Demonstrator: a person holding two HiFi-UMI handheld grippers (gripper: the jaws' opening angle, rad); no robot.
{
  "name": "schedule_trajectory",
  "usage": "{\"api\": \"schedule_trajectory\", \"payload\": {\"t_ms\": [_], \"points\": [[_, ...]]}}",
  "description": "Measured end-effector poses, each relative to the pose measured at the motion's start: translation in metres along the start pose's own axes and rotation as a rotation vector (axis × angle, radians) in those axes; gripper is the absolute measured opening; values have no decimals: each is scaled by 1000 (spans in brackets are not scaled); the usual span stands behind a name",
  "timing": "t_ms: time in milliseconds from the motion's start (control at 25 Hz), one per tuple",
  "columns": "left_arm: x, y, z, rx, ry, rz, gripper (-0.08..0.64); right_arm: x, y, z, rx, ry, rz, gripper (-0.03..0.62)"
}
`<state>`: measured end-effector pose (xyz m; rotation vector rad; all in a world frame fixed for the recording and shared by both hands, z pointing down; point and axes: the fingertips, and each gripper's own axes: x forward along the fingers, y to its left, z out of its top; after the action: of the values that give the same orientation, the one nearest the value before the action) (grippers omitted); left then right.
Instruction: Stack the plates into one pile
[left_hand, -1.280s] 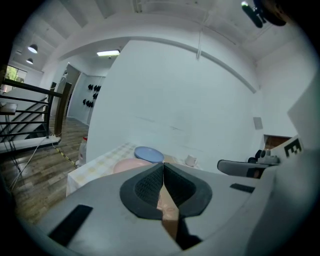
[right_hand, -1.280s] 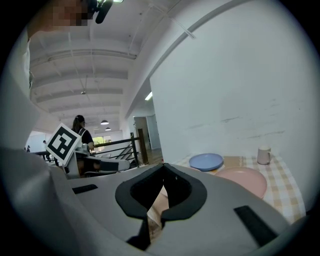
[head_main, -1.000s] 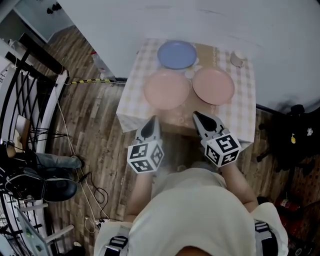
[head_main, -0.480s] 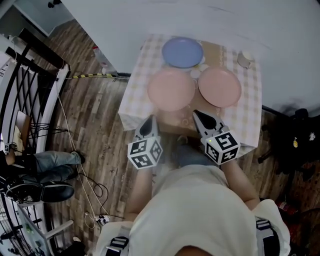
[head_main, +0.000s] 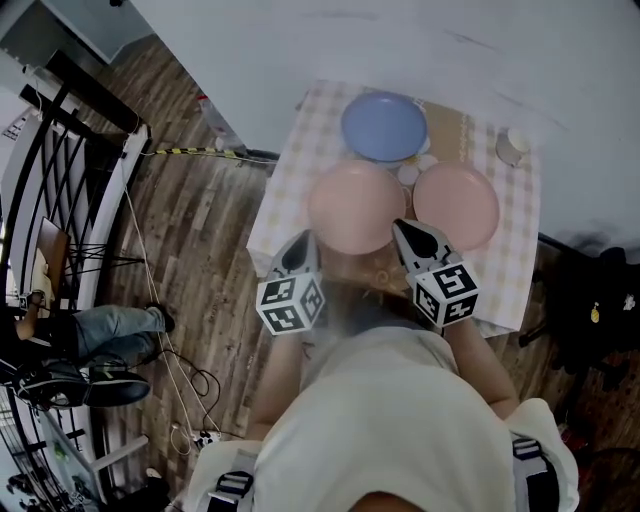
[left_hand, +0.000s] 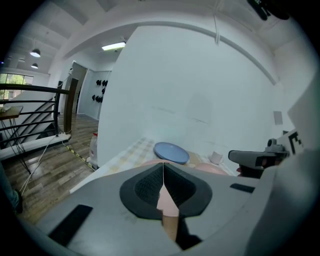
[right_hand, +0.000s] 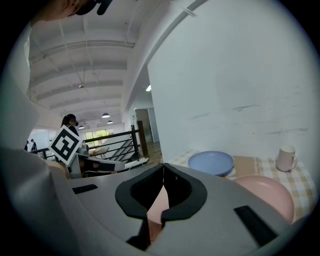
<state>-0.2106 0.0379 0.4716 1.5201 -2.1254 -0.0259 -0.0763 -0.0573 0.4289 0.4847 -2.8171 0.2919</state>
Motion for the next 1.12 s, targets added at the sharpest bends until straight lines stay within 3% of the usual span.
{"api": "schedule_trajectory", "payload": {"t_ms": [400, 1120], "points": [[52, 20, 9, 15, 50, 6, 5, 36, -43, 0, 26, 30, -51, 0], [107, 53, -19, 34, 192, -7, 5, 82, -95, -62, -13, 239, -183, 2]]}}
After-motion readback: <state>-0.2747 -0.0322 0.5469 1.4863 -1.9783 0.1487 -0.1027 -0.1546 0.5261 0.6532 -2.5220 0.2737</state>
